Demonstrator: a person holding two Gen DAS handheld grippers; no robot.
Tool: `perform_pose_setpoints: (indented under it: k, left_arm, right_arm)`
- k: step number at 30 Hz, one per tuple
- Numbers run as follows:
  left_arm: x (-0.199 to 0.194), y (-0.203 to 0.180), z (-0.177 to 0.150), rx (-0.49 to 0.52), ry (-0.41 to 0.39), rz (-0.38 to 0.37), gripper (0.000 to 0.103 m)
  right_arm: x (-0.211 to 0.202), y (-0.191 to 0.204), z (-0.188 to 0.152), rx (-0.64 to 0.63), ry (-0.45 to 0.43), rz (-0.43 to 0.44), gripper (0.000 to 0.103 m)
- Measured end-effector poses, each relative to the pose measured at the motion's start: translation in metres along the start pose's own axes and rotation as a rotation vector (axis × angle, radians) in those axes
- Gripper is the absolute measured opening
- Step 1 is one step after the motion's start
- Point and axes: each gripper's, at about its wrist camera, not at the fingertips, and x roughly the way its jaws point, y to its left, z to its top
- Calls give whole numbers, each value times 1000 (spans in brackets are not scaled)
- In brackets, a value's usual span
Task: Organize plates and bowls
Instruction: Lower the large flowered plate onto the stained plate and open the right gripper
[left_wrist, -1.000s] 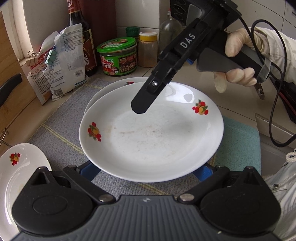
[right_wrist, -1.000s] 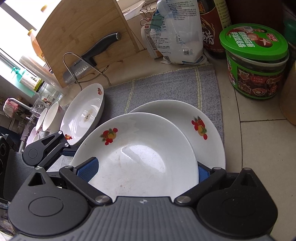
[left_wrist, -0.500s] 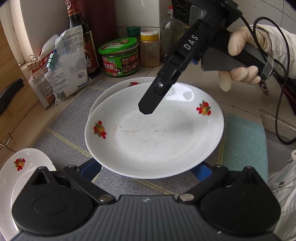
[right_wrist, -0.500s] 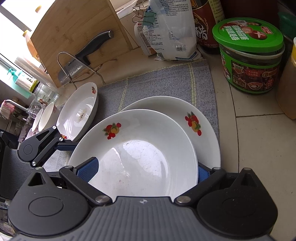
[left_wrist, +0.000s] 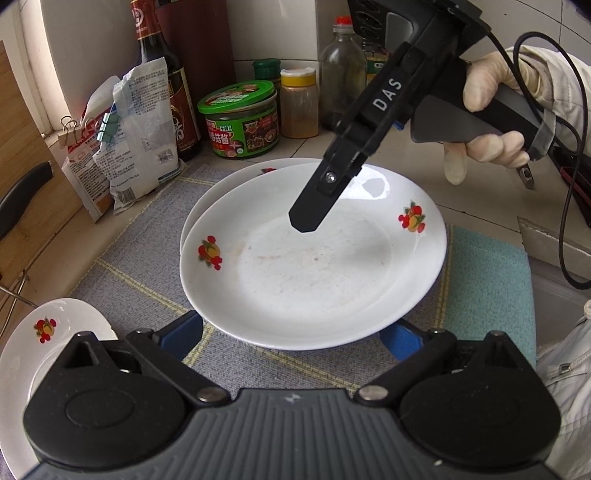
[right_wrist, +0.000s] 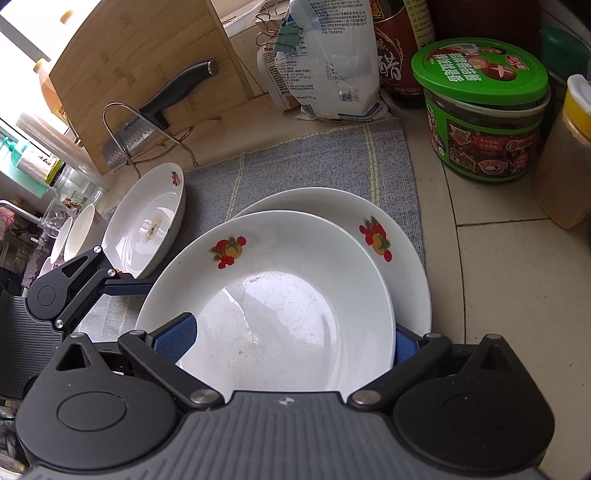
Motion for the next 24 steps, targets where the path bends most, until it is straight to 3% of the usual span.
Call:
perform_pose_setpoints:
  k: [24]
  left_arm:
    - [0, -5, 4, -32, -53, 13, 101]
  right_arm:
    - [-14, 17, -11, -58, -17, -122, 103]
